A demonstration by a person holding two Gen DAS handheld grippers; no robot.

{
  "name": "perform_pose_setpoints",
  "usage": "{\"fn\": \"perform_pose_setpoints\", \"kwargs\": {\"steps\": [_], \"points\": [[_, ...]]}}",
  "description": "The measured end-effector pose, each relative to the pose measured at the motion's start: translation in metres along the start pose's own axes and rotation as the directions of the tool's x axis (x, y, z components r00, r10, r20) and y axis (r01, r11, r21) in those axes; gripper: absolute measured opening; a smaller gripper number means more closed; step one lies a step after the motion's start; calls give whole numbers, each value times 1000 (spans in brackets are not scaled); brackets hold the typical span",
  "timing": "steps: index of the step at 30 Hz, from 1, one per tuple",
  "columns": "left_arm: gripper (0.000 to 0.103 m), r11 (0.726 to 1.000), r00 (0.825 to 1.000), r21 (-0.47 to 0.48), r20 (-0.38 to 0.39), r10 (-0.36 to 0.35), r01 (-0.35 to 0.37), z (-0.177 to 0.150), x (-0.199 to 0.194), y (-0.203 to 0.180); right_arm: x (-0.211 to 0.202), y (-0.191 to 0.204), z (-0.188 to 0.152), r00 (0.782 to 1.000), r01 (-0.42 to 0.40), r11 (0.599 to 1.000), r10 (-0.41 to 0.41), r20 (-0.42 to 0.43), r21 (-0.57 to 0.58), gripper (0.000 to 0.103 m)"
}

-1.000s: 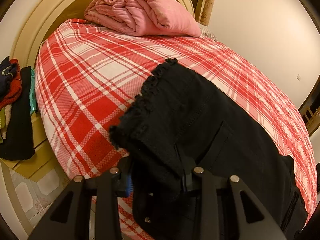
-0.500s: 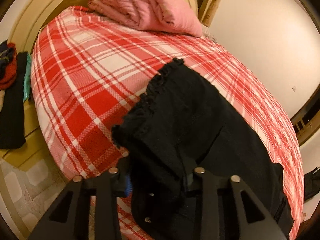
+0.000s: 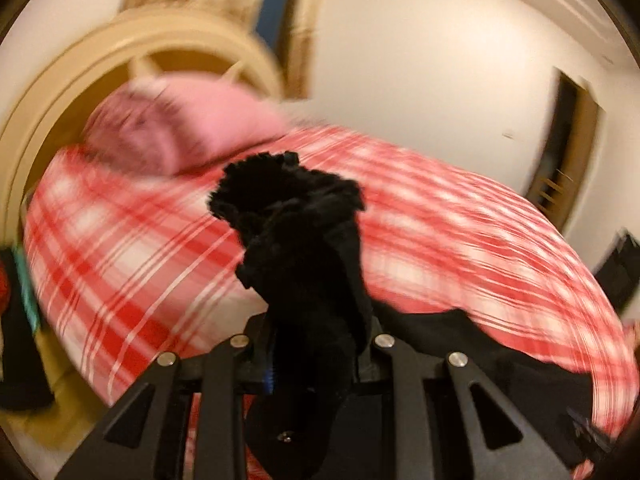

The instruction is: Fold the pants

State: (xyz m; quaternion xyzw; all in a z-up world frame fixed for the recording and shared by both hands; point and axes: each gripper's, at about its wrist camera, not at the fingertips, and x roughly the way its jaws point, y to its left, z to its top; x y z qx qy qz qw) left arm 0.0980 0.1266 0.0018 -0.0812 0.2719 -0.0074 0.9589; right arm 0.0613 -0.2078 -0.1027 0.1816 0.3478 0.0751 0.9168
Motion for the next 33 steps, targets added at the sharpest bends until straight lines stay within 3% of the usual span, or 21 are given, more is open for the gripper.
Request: {"fn": "perform_pose_setpoints", "kwargs": {"steps": [4, 8, 12, 15, 18, 27, 30, 33], "points": [[26, 975, 987, 171, 46, -153, 144, -5, -25, -59, -5, -23, 3, 1000, 19, 996, -20, 17, 84, 20], [26, 896, 956, 350, 7, -293, 272, -31, -34, -127, -15, -44, 4, 998, 39, 988, -45, 36, 147, 20], [26, 826, 934, 445, -79, -349, 346, -61, -24, -170, -23, -54, 0, 997, 51, 985, -59, 48, 163, 20], [26, 766, 920, 516, -137, -367, 383, -83, -19, -195, -24, -60, -1, 997, 51, 981, -61, 47, 185, 20], [26, 714, 920, 588, -161, -358, 381, -103, -18, -212, -22, -64, -4, 998, 49, 978, -57, 38, 201, 20], [31, 651, 922, 658, -212, -323, 379, -124, -16, -219, -18, -68, -3, 999, 40, 974, -47, 25, 224, 20], [41, 604, 914, 692, -227, -337, 395, -130, -24, -223, -21, -73, -2, 999, 40, 970, -48, 26, 241, 20], [64, 559, 892, 707, -249, -376, 433, -129, -34, -221, -26, -82, -1, 997, 54, 960, -66, 35, 273, 20]]}}
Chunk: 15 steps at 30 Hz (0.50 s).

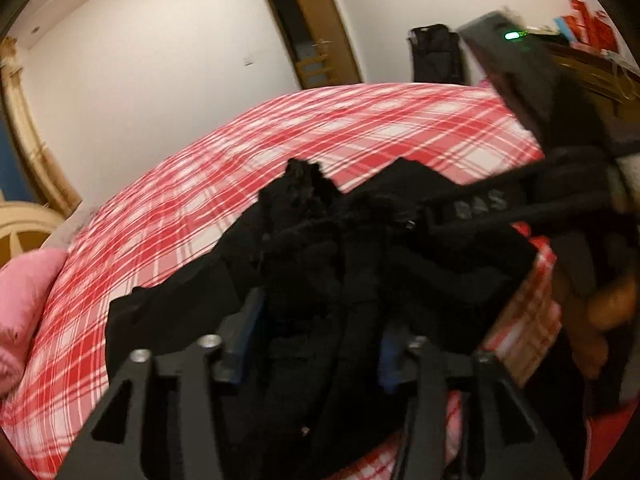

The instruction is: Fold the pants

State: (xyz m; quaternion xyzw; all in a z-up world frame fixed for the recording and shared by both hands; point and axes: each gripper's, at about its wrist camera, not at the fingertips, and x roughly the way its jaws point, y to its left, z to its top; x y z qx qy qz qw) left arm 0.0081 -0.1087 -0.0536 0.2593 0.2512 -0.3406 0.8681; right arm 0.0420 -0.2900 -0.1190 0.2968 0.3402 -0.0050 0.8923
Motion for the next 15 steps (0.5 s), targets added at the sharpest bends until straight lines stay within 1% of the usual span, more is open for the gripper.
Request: {"fn": "perform_pose_setpoints", "kwargs": {"steps": [1, 2, 4, 7, 9, 10, 11, 12, 13, 14, 15], "points": [[74, 999, 999, 3, 11, -35, 35, 0, -6, 1, -1, -3, 1, 1000, 1, 1000, -1, 2, 11, 20], [80, 998, 998, 6, 30, -58, 58, 0, -13, 1, -3, -7, 1, 1000, -1, 1000, 1, 3, 31, 20], [85, 997, 994, 13, 74, -81, 81, 0, -27, 4, -6, -12, 3, 1000, -3, 999, 3, 6, 50, 20], [86, 995, 988, 8, 116, -102, 102, 1, -44, 14, -14, -18, 6, 999, -30, 996, 28, 26, 82, 20], [87, 995, 986, -31, 136, -94, 99, 2, -51, 29, -21, -22, 9, 997, -65, 991, 61, 46, 114, 21], [89, 994, 987, -68, 142, -81, 91, 2, -53, 40, -23, -23, 11, 995, -90, 987, 84, 51, 132, 21], [93, 992, 988, -100, 142, -66, 81, 1, -52, 49, -25, -24, 12, 992, -123, 981, 116, 54, 152, 30], [95, 987, 990, -152, 133, -39, 59, 0, -51, 62, -25, -24, 14, 988, -149, 974, 142, 56, 169, 53], [96, 977, 994, -212, 113, -6, 30, -3, -47, 76, -25, -22, 14, 986, -166, 970, 157, 62, 177, 65], [96, 968, 995, -251, 95, 10, 14, -5, -42, 85, -26, -20, 14, 984, -173, 969, 162, 75, 175, 78], [96, 945, 998, -326, 57, 37, -17, -9, -35, 102, -26, -18, 14, 982, -179, 969, 166, 87, 168, 80]]}}
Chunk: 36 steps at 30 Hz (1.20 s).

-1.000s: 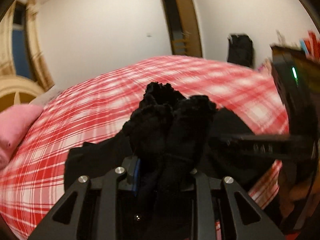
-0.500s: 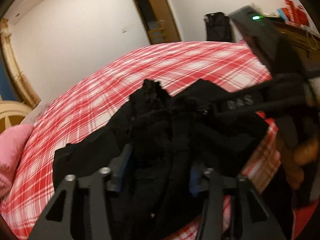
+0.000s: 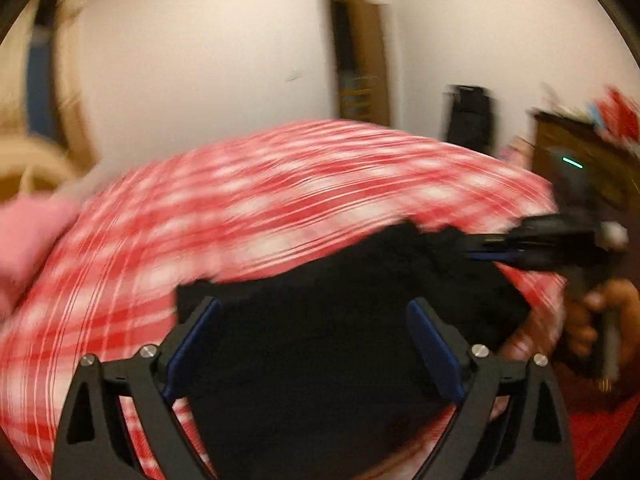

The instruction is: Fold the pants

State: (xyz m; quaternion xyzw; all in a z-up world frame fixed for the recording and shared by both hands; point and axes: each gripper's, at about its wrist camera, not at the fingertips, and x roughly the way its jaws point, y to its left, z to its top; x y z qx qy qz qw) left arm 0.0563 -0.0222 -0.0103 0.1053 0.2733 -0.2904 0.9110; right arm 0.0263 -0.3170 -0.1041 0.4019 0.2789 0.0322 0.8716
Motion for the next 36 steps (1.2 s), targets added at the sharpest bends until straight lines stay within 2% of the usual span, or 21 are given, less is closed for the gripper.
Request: {"fn": "perform_pose_setpoints", "kwargs": {"steps": [2, 3, 5, 10, 12, 14, 16, 17, 18, 20, 26, 28, 30, 33, 36], "points": [[96, 994, 998, -94, -38, 53, -57, -3, 9, 20, 6, 7, -1, 1000, -13, 999, 12, -14, -33, 80], [96, 983, 993, -152, -74, 91, -101, -4, 16, 32, 11, 12, -1, 1000, -8, 999, 7, -29, -51, 80], [96, 964, 986, -226, -123, 117, -142, -11, 24, 47, 24, 21, -4, 999, -7, 995, 2, -51, -104, 80], [96, 916, 964, -334, -217, 155, -223, -29, 35, 64, 54, 31, -12, 994, 35, 977, -56, -94, -208, 80], [96, 910, 960, -346, -233, 152, -229, -32, 39, 67, 61, 38, -20, 993, 39, 963, -68, -98, -266, 80], [96, 911, 956, -335, -247, 159, -239, -32, 43, 67, 66, 51, -30, 988, 65, 926, -113, -108, -372, 78], [96, 916, 951, -315, -258, 168, -247, -35, 45, 64, 71, 59, -37, 984, 71, 900, -135, -120, -430, 66], [96, 917, 949, -311, -266, 167, -249, -37, 47, 62, 73, 60, -42, 981, 66, 892, -140, -134, -448, 54], [96, 917, 949, -315, -273, 161, -246, -39, 49, 63, 76, 61, -45, 978, 67, 884, -149, -144, -462, 47], [96, 915, 949, -326, -280, 146, -237, -41, 53, 67, 76, 60, -47, 977, 74, 873, -160, -140, -482, 46], [96, 906, 950, -350, -277, 142, -238, -43, 50, 73, 78, 56, -50, 983, 58, 883, -132, -128, -467, 48], [96, 902, 950, -356, -276, 149, -244, -43, 48, 75, 78, 63, -55, 979, 78, 851, -162, -120, -519, 41], [96, 897, 949, -366, -277, 152, -250, -43, 47, 78, 77, 70, -56, 977, 87, 824, -180, -112, -560, 29], [96, 892, 948, -372, -273, 160, -258, -41, 44, 82, 72, 82, -57, 979, 97, 791, -187, -87, -604, 22], [96, 888, 948, -374, -265, 175, -268, -38, 39, 85, 57, 103, -59, 984, 112, 730, -174, -24, -674, 19]]}}
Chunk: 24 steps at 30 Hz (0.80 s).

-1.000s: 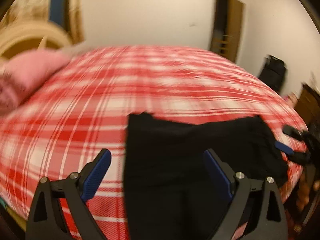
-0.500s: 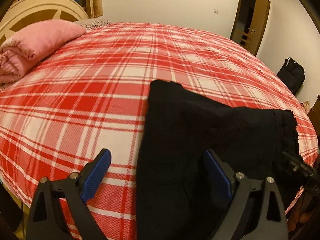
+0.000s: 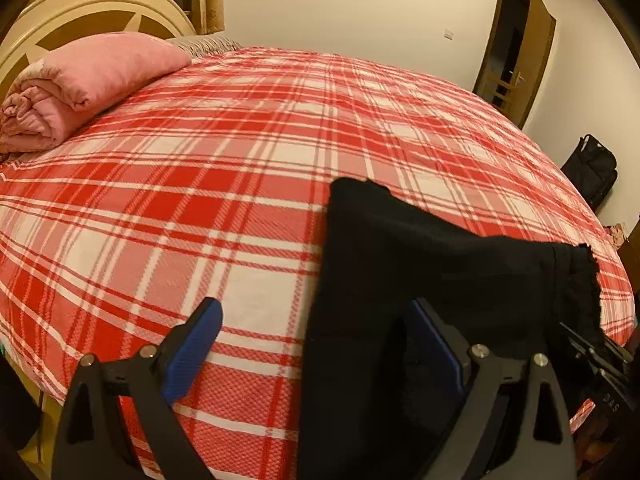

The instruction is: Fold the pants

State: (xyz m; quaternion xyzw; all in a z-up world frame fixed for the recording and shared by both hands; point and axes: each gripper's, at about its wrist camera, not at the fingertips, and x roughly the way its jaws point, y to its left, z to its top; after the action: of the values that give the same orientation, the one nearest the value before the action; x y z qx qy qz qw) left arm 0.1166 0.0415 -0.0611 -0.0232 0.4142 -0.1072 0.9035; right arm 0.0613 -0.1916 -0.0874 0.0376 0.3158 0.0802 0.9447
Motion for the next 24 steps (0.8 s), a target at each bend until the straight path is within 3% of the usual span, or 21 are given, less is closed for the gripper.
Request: {"fn": "perform_pose_setpoints", "kwargs": {"steps": [4, 8, 12, 17, 22, 24], "points": [[96, 1000, 1000, 0, 19, 11, -11, 6, -5, 1, -31, 15, 13, 997, 25, 995, -18, 81, -94, 19], [96, 1000, 999, -1, 45, 15, -15, 13, -12, 1, -58, 1, 15, 991, 84, 991, -72, 115, -106, 19], [96, 1000, 998, 8, 62, 8, -8, 18, -14, -3, -54, -41, -1, 991, 128, 992, -127, 37, -19, 19], [96, 999, 998, 36, 56, 5, -7, 20, -9, -14, -29, -70, -22, 990, 128, 990, -124, -71, 51, 19], [96, 998, 999, 55, 42, 2, -5, 18, -5, -24, -26, -78, -30, 993, 104, 991, -99, -62, 88, 22], [96, 998, 999, 63, 39, -3, 1, 21, -3, -28, -27, -81, -32, 994, 91, 991, -85, -65, 103, 31]]}}
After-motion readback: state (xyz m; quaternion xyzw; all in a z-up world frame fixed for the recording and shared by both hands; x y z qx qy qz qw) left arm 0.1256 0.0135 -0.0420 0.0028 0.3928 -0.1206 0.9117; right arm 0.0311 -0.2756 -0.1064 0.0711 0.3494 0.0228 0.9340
